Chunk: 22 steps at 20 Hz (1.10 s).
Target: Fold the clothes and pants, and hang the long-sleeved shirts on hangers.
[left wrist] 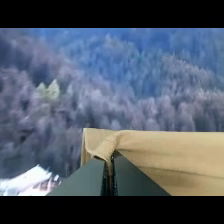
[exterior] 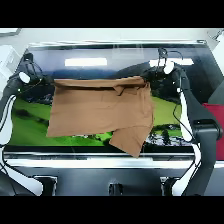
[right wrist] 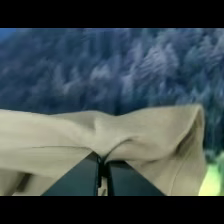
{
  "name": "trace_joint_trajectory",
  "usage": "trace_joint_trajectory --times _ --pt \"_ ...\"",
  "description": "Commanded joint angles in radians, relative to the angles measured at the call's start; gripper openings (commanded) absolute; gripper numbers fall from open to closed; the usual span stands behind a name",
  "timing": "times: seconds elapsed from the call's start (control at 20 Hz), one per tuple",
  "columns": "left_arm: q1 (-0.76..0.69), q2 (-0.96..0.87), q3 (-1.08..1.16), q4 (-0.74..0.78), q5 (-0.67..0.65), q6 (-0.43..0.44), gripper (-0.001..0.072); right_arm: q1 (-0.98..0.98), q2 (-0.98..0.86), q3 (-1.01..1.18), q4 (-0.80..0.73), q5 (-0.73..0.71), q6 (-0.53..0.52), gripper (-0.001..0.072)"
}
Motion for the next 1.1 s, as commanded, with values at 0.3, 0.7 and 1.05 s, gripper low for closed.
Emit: trace_joint_trajectory --times 0.3,0.7,1.05 --pt "0.007 -0.024 0.108 0.003 -0.418 -0.001 0.0013 -0.036 0.057 0.066 -0.012 0.325 0.111 0.0032" --pt "0.006 0.001 0.108 0.048 -0.673 -0.035 0.0013 -0.035 0.101 0.061 -0.071 0.710 0.207 0.0033" --pt "0.004 -0.006 0.108 0.090 -0.692 -0.034 0.0013 -0.035 0.029 0.055 -0.168 0.775 0.225 0.0034"
